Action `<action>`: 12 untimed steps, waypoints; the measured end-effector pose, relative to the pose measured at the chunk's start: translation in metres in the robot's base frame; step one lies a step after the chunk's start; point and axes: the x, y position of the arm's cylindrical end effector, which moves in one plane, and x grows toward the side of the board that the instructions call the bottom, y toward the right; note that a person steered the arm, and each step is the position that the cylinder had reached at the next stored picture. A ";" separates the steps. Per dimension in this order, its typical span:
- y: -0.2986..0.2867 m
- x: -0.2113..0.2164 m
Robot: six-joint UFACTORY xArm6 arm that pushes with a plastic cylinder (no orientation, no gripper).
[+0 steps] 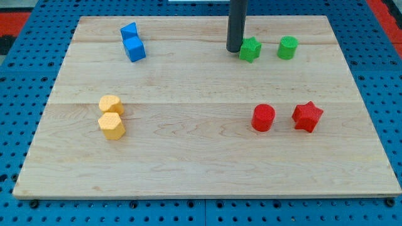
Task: Move the blue triangle a bit down
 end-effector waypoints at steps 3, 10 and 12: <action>0.033 0.000; -0.197 -0.102; -0.214 -0.102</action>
